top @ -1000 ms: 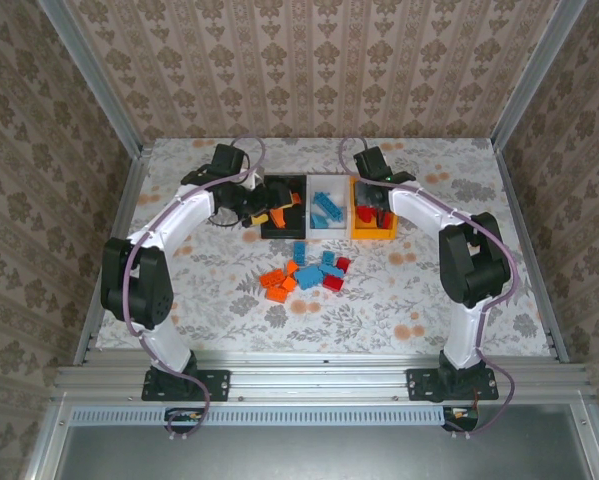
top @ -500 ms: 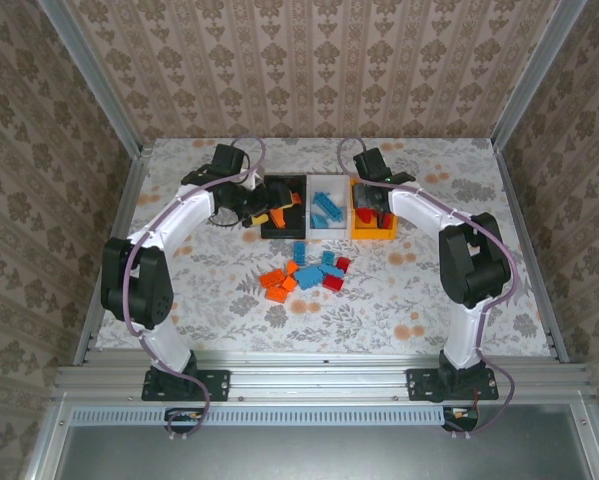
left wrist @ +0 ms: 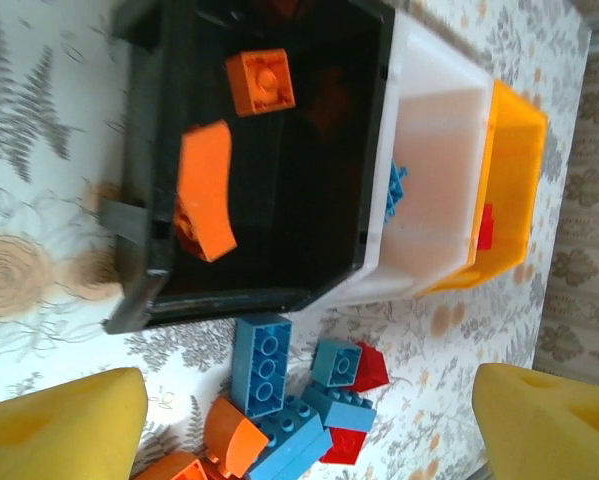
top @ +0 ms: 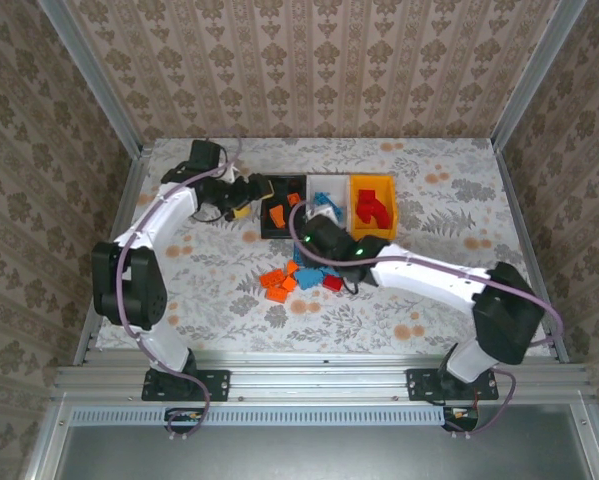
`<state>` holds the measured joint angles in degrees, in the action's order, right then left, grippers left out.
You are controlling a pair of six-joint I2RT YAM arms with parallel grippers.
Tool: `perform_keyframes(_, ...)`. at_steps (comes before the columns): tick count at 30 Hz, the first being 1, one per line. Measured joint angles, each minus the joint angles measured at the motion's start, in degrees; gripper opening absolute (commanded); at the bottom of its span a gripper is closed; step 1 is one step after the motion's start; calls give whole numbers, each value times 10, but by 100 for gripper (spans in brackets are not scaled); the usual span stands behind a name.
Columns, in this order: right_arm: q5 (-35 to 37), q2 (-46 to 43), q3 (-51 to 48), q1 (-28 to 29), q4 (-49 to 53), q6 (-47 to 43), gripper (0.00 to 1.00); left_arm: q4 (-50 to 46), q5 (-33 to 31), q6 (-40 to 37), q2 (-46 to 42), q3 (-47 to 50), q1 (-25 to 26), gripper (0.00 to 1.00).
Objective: Sort the legos into containers by color
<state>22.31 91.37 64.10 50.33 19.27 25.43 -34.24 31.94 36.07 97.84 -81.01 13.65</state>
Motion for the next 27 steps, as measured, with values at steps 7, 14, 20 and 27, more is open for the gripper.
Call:
perform_keyframes(7, -6, 98, 0, 30, 17, 43, 77, 10, -2, 13, -8, 7, -55, 86)
perform_keyframes(14, -22, 127, 14, 30, 14, 60, 77, 9, -2, 17, -8, 11, -35, 86)
perform_keyframes(20, -30, 134, 19, 30, 2, 64, 77, 9, -2, 17, -8, 11, -32, 86)
perform_keyframes(27, -48, 125, 10, 31, -7, 75, 78, 9, -1, 17, -8, 11, -31, 86)
